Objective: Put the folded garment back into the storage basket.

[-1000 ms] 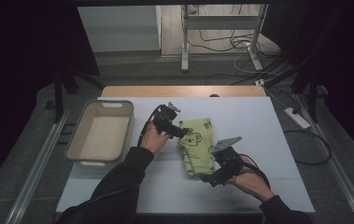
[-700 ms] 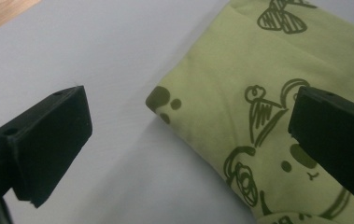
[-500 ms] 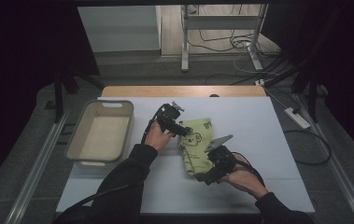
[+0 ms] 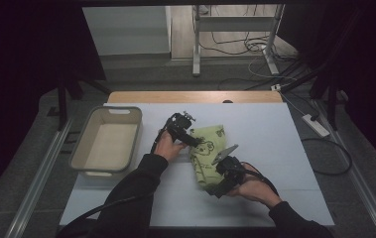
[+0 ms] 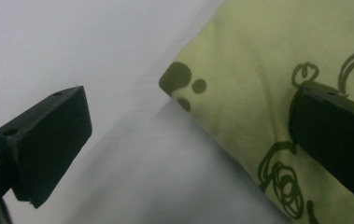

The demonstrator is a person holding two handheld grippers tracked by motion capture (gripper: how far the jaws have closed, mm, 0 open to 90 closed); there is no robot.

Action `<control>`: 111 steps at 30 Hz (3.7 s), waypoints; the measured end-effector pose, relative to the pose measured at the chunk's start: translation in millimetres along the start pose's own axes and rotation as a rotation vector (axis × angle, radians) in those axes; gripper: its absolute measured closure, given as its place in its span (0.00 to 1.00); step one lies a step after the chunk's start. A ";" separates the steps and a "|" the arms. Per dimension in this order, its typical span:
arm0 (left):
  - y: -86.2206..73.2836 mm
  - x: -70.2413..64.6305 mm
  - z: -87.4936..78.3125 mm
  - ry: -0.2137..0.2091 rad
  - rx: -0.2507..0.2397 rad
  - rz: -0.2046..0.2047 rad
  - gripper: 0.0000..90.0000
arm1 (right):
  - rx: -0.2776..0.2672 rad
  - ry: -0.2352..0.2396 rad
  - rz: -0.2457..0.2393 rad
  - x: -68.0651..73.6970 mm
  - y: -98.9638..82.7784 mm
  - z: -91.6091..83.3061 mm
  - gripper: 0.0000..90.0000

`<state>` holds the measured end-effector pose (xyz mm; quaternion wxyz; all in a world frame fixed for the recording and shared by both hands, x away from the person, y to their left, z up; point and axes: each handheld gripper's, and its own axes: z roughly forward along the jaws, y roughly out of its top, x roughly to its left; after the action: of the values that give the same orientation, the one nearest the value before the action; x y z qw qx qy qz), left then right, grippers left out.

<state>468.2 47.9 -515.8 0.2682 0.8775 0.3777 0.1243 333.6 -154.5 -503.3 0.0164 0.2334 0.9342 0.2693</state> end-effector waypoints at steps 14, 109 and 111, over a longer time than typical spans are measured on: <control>-4.9 8.2 2.0 -0.159 0.011 -0.042 0.20 | 0.071 -0.040 -0.069 2.8 -6.1 15.0 0.02; -21.6 22.8 -122.0 -0.053 -0.154 0.088 0.77 | -0.175 0.041 -0.105 34.1 72.6 -28.2 0.85; -24.2 26.3 -126.4 -0.044 -0.154 0.086 0.77 | -0.181 0.046 -0.108 36.2 77.5 -27.3 0.85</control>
<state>418.5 128.5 -424.8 0.3373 0.8722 0.3231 0.1452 330.2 -94.1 -436.9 0.0307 0.1740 0.9174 0.3565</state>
